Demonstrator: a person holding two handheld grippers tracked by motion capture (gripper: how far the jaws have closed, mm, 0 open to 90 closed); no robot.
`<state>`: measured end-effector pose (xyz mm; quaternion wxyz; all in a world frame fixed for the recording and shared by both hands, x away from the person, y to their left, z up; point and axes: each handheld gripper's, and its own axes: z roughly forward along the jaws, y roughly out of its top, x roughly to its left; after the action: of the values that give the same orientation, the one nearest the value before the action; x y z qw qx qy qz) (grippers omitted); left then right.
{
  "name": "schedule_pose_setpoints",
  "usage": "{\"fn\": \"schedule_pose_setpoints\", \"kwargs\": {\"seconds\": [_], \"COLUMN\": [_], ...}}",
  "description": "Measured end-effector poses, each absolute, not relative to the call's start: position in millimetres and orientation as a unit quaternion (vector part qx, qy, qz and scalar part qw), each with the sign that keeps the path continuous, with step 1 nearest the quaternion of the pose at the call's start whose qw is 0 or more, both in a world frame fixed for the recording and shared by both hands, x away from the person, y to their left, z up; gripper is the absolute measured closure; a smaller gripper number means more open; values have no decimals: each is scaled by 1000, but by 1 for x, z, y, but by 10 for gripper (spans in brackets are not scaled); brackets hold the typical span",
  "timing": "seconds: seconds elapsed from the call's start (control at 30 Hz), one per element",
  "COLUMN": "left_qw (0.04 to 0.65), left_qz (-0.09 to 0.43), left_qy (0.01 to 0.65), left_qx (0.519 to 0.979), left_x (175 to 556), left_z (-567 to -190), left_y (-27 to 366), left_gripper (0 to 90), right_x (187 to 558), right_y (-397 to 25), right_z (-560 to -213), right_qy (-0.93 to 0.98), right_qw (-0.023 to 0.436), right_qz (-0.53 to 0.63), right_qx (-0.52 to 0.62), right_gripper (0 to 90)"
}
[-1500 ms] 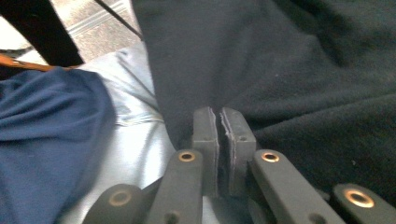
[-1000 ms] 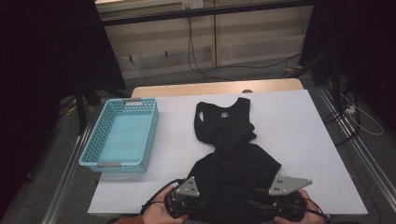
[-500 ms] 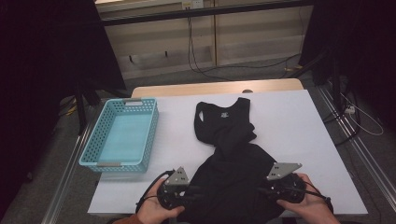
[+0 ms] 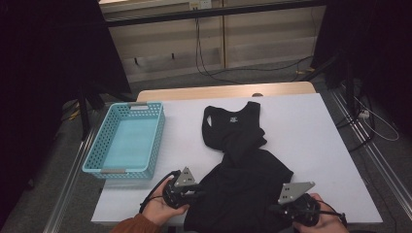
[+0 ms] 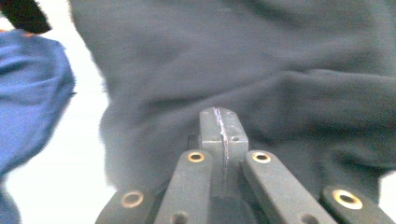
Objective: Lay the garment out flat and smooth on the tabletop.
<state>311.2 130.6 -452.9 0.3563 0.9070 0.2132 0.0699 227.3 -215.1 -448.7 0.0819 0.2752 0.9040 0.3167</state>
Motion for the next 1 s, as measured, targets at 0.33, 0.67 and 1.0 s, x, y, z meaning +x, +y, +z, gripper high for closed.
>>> {"fn": "schedule_pose_setpoints", "kwargs": {"seconds": [0.33, 0.67, 1.0], "left_qw": [336, 337, 382], "left_qz": [53, 55, 35], "left_qy": [229, 272, 253], "left_qx": [912, 900, 888], "left_x": [309, 309, 312], "left_z": [-448, -444, -442], "left_y": [141, 169, 164], "left_gripper": [900, 900, 771], "right_x": [220, 240, 258], "right_y": [-214, -230, -258], "right_z": [-445, -442, -447], "right_qy": [886, 858, 852], "right_qw": [114, 138, 151], "right_qz": [336, 346, 310], "right_qx": [297, 354, 393], "right_gripper": [643, 522, 417]}}
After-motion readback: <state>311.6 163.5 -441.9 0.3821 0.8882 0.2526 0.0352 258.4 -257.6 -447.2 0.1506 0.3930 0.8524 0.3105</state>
